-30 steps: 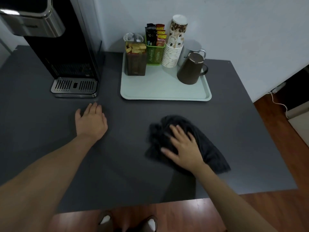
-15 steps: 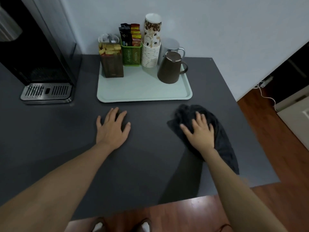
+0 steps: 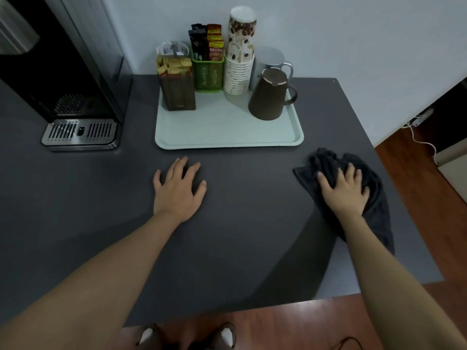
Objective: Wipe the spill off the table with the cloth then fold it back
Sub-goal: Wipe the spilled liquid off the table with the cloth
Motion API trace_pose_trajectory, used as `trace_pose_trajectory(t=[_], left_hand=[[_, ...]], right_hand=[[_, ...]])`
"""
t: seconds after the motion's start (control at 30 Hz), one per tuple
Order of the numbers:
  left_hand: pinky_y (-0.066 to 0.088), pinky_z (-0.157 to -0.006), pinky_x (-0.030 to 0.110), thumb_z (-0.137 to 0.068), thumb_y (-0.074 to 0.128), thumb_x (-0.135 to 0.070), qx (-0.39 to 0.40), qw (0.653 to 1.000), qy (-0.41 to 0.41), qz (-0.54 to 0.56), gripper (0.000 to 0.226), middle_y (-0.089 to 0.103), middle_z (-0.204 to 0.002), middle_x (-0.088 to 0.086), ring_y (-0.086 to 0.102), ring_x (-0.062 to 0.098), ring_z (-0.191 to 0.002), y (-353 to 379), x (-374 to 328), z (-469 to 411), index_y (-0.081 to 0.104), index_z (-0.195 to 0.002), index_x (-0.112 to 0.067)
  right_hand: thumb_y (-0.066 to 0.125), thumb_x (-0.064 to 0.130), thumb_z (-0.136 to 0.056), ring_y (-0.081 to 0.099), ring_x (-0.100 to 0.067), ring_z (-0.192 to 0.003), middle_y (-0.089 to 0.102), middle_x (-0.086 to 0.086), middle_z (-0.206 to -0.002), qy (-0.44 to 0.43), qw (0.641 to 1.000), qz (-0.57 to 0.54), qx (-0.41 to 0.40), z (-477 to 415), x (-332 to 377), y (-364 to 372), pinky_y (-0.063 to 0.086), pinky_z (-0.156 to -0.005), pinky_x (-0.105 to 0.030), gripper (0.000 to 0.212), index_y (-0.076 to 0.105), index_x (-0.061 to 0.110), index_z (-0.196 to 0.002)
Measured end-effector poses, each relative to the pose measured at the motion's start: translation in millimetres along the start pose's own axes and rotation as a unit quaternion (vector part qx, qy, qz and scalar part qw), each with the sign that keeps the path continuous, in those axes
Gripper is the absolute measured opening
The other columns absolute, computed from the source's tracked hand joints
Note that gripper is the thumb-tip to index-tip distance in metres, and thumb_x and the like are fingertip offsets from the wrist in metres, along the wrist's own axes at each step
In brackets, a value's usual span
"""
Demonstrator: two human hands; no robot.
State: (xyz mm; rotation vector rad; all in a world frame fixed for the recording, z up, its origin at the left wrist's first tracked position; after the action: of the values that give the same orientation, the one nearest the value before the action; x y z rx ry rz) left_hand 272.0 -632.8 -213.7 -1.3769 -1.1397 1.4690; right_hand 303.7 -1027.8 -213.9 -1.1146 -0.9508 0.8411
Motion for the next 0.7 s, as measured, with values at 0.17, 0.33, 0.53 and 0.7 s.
trace_pose_trajectory(t=[0.17,0.33,0.53,0.7], left_hand=[[0.01,-0.112,0.054,-0.094,0.03,-0.034,-0.014,1.0,0.008,0.004,0.043,0.029,-0.152,0.003,0.021,0.017,-0.143,-2.2,-2.1,1.0,0.038,-0.136,-0.028],[0.008,-0.114,0.052,-0.096,0.028,-0.03,0.0,1.0,0.015,0.027,0.043,0.027,-0.154,0.002,0.018,0.016,-0.144,-0.9,0.4,1.1,0.036,-0.139,-0.028],[0.015,-0.117,0.041,-0.089,0.048,-0.013,-0.013,0.975,-0.012,0.22,0.033,0.042,-0.143,0.006,0.036,0.02,-0.136,-16.5,13.7,-2.0,0.057,-0.121,-0.012],[0.042,-0.084,0.026,-0.081,0.05,0.001,-0.114,0.964,-0.048,0.233,0.026,0.054,-0.123,0.012,0.058,0.026,-0.103,-62.7,80.0,9.5,0.06,-0.104,-0.002]], right_hand=[[0.05,0.046,-0.089,0.031,-0.029,-0.14,0.037,-0.009,-0.15,-0.286,0.958,0.014,-0.026,94.9,125.6,28.6,0.029,-0.107,-0.052,0.049,0.055,0.015,-0.126],[0.035,0.063,-0.088,0.019,-0.014,-0.144,0.022,0.009,-0.154,-0.544,0.832,0.066,0.084,186.2,118.4,49.7,0.02,-0.115,-0.039,0.059,0.024,0.041,-0.142],[0.04,0.052,-0.09,0.014,-0.014,-0.145,0.023,0.006,-0.155,-0.271,0.963,0.003,0.005,85.9,137.5,31.2,0.018,-0.114,-0.044,0.059,0.032,0.025,-0.143],[0.037,0.043,-0.094,0.012,-0.018,-0.145,0.021,0.0,-0.156,-0.301,0.953,0.0,0.024,112.4,248.0,65.3,0.016,-0.115,-0.045,0.057,0.028,0.017,-0.144]])
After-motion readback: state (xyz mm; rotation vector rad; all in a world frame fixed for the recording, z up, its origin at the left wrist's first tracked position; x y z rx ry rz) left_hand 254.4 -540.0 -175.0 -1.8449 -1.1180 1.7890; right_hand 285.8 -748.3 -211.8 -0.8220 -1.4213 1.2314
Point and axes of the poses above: each hand's wrist, its own z-axis away from the middle knuckle, its own y-axis out of the palm, x = y × z, the point moved 10 cm from there along -z, towards the middle knuckle
